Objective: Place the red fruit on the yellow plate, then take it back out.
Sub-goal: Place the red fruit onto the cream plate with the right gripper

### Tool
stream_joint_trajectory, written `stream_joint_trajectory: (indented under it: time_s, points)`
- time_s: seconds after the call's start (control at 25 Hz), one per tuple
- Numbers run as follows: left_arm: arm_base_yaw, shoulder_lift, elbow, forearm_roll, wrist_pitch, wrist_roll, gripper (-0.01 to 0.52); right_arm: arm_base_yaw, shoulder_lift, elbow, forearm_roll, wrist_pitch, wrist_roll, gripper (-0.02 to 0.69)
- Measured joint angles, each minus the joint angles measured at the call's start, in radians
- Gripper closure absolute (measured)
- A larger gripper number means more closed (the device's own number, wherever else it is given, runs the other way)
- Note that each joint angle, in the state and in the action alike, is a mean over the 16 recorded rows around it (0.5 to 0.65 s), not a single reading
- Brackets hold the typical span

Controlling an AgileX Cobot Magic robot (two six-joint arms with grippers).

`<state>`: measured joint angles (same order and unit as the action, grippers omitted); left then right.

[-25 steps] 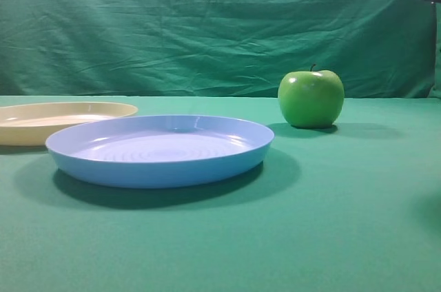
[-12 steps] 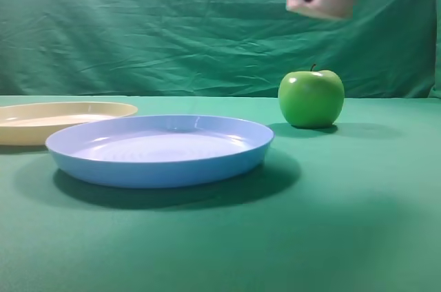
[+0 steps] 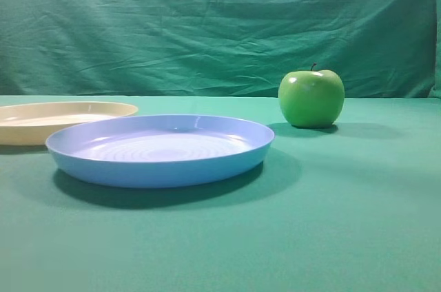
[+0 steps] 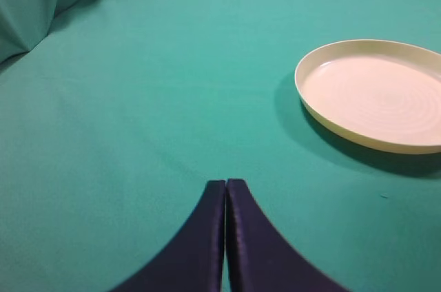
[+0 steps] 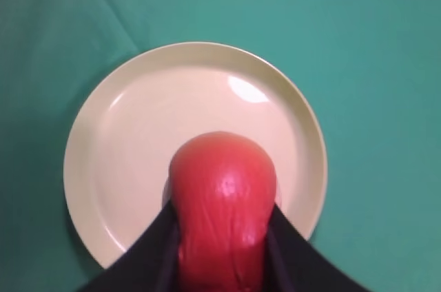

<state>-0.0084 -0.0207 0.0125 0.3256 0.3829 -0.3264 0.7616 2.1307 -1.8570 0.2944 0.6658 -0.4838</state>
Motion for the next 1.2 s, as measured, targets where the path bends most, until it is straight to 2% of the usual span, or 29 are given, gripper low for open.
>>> stream_joint_trajectory:
  time_s: [0.16,0.28,0.52,0.76,0.88,1.0,1.2]
  points:
    - [0.0,0.0,0.0,0.0,0.0,0.0,0.514,0.035,0.099,-0.06,0.007,-0.047,-0.014,0.472]
    - [0.0,0.0,0.0,0.0,0.0,0.0,0.514,0.052,0.154,-0.084,0.013,-0.086,-0.026,0.437]
    - [0.0,0.0,0.0,0.0,0.0,0.0,0.514,0.066,0.216,-0.096,0.024,-0.15,-0.044,0.281]
    - [0.0,0.0,0.0,0.0,0.0,0.0,0.514,0.063,0.224,-0.096,0.03,-0.144,-0.051,0.102]
    - [0.0,0.0,0.0,0.0,0.0,0.0,0.514,0.058,0.201,-0.096,0.03,-0.116,-0.05,0.053]
    - [0.0,0.0,0.0,0.0,0.0,0.0,0.514,0.049,0.159,-0.097,0.029,-0.069,-0.043,0.071]
    - [0.0,0.0,0.0,0.0,0.0,0.0,0.514,0.024,0.052,-0.097,0.026,0.047,0.01,0.239]
